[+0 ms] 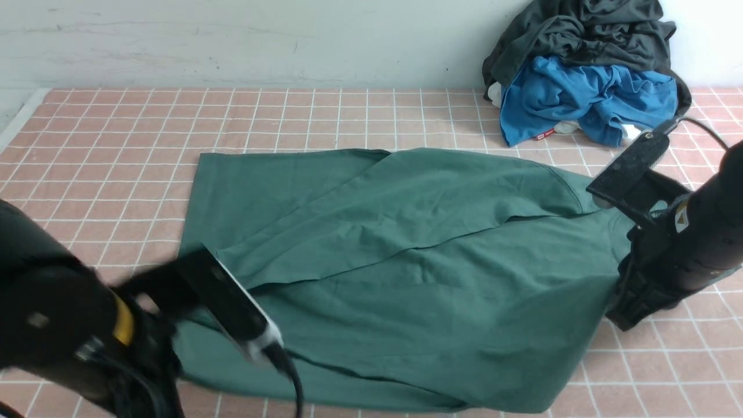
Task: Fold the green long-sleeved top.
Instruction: Use both arms to drag the lower edge of the fabric forward and fold it over the upper edge
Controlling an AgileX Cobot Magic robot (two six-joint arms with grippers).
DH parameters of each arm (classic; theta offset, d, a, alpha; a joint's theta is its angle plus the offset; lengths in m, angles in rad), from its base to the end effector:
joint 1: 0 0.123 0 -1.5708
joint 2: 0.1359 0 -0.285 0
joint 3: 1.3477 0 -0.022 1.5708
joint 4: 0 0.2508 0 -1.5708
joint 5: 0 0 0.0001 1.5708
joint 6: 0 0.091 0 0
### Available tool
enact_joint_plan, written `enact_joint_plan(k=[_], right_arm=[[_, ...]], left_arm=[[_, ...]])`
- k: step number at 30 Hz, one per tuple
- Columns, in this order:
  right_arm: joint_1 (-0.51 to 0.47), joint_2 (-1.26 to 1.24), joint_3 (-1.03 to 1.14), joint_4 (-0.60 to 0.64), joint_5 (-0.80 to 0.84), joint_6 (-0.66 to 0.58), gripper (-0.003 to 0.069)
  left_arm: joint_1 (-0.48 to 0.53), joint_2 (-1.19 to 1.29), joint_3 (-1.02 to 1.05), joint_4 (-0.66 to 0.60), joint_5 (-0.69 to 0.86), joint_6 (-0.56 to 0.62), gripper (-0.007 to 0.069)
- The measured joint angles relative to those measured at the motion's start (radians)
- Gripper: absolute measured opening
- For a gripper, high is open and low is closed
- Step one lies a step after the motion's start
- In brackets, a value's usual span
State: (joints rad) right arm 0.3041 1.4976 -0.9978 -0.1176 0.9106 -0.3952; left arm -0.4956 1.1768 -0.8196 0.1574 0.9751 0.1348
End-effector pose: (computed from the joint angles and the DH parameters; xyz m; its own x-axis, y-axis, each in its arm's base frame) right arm 0.2686 0.0754 0.2392 -0.7006 -0.6902 -0.1812 -0.6631 0.7235 -0.1921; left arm 0.1852 -0.0867 0.2675 -0.7148 0.6364 -0.2901 0.6080 0.7704 0.1918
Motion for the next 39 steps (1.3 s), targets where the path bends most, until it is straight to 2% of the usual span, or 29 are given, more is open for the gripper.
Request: enact_joint_plan(k=[5, 10, 12, 17, 25, 27, 29, 30, 34, 36, 39], right_arm=[[0.0, 0.0, 0.0, -0.015, -0.036, -0.073, 0.0003], [-0.019, 0.036, -0.037, -0.074, -0.248, -0.091, 0.0003], [-0.027, 0.06, -0.06, -0.08, -0.284, -0.091, 0.0003], [-0.068, 0.25, -0.255, -0.11, -0.388, -0.095, 0.0003], [-0.106, 0.577, -0.564, -0.131, -0.389, -0.09, 0.0013], [-0.108, 0.63, -0.608, -0.131, -0.373, -0.089, 0.0034], [-0.108, 0.683, -0.658, -0.131, -0.353, -0.079, 0.0096], [-0.108, 0.69, -0.661, -0.131, -0.35, -0.077, 0.0102], [-0.109, 0.714, -0.743, -0.15, -0.289, 0.003, 0.0245], [-0.109, 0.704, -0.807, -0.155, -0.232, 0.045, 0.0292], [-0.108, 0.688, -0.878, -0.14, -0.161, 0.095, 0.0315]], left_arm=[[0.191, 0.019, -0.153, 0.02, -0.077, -0.061, -0.0003], [0.333, 0.202, -0.356, -0.032, -0.264, -0.071, -0.0003], [0.348, 0.252, -0.401, -0.039, -0.294, -0.071, -0.0003], [0.374, 0.549, -0.665, -0.034, -0.363, -0.071, -0.0003], [0.38, 0.993, -1.04, -0.027, -0.35, -0.071, 0.002], [0.382, 1.063, -1.103, -0.027, -0.322, -0.071, 0.0058], [0.389, 1.161, -1.207, -0.027, -0.286, -0.076, 0.0159], [0.389, 1.173, -1.223, -0.027, -0.284, -0.079, 0.0169], [0.401, 1.229, -1.356, -0.027, -0.217, -0.124, 0.0371], [0.404, 1.22, -1.405, -0.025, -0.181, -0.135, 0.0427], [0.404, 1.198, -1.448, -0.025, -0.129, -0.135, 0.0446]])
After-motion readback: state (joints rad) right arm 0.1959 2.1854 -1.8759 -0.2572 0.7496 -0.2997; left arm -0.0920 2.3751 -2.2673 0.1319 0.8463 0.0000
